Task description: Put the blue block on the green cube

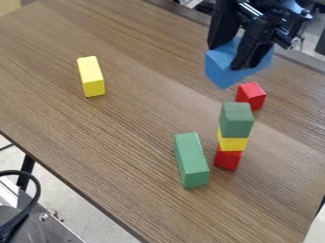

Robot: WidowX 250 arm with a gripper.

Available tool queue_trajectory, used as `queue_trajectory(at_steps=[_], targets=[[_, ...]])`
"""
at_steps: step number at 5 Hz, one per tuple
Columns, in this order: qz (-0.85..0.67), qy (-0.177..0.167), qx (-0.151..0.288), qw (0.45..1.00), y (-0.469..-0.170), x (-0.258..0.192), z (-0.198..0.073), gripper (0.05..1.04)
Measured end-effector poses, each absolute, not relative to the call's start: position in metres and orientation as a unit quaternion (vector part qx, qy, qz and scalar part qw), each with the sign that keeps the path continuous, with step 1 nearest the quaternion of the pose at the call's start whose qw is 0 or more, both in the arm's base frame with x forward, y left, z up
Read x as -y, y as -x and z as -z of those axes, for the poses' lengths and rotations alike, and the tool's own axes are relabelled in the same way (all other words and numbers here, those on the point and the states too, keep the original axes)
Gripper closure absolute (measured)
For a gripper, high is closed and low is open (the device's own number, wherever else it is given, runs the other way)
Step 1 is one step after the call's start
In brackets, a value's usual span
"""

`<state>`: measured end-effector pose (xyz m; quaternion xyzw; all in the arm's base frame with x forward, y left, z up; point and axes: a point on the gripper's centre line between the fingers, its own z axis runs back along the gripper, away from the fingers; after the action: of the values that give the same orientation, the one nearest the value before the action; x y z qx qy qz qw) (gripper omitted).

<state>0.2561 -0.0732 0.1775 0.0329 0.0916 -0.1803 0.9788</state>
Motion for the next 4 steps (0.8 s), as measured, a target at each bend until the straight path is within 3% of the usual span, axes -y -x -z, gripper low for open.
queue_trajectory(at_steps=[1, 3, 4], targets=[[0.18, -0.021, -0.112, 0.977, -0.25, 0.074, -0.179, 0.565], [0.163, -0.027, -0.158, 0.973, -0.254, 0.073, -0.155, 0.565], [0.155, -0.039, -0.142, 0.977, -0.259, 0.07, -0.148, 0.565]])
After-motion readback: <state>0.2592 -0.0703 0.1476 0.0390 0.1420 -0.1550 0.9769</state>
